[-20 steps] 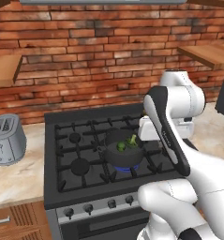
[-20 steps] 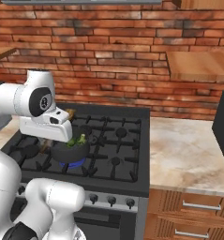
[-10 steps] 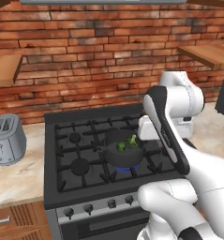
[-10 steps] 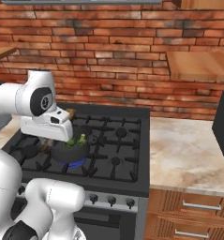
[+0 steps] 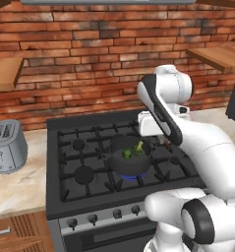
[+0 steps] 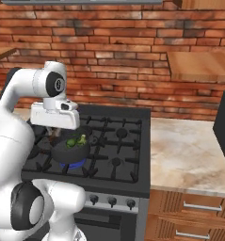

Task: Put the avocado and broccoli in the pot. Retrieve the spatula and lightly stir the vegetables in the pot.

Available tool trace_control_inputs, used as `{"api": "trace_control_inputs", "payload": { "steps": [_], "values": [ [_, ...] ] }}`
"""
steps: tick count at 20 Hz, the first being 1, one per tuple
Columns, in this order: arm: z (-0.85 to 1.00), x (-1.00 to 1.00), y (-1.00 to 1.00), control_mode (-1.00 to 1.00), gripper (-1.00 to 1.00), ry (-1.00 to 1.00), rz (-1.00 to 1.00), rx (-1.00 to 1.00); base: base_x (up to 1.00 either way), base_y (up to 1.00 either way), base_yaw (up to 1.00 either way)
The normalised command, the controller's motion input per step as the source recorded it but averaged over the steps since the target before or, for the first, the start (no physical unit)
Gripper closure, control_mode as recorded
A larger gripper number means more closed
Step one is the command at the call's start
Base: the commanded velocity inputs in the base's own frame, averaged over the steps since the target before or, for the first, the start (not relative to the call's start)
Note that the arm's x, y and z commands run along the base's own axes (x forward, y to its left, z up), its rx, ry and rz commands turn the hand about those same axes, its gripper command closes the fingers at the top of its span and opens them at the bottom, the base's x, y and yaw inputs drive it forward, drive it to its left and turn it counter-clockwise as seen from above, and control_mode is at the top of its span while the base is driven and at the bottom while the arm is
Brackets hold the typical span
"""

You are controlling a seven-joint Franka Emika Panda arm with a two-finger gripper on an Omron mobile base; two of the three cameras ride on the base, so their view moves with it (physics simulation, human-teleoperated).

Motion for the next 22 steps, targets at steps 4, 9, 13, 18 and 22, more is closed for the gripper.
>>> {"api": "trace_control_inputs", "payload": {
  "steps": [4,9,13,18,22],
  "values": [
    [-0.1,0.56,0.0,-1.0,1.0,0.14,0.19,-0.13,0.0,0.0,0.0],
    [-0.52,0.16,-0.05,-1.0,1.0,0.01,0.2,-0.12,0.0,0.0,0.0],
    [-0.13,0.02,-0.32,-1.0,1.0,0.1,0.28,0.0,0.0,0.0,0.0],
    [0.2,0.0,-0.35,-1.0,1.0,0.12,0.29,0.0,0.0,0.0,0.0],
    [0.23,0.0,-0.3,-1.0,1.0,0.21,0.21,0.08,0.0,0.0,0.0]
  ]
}}
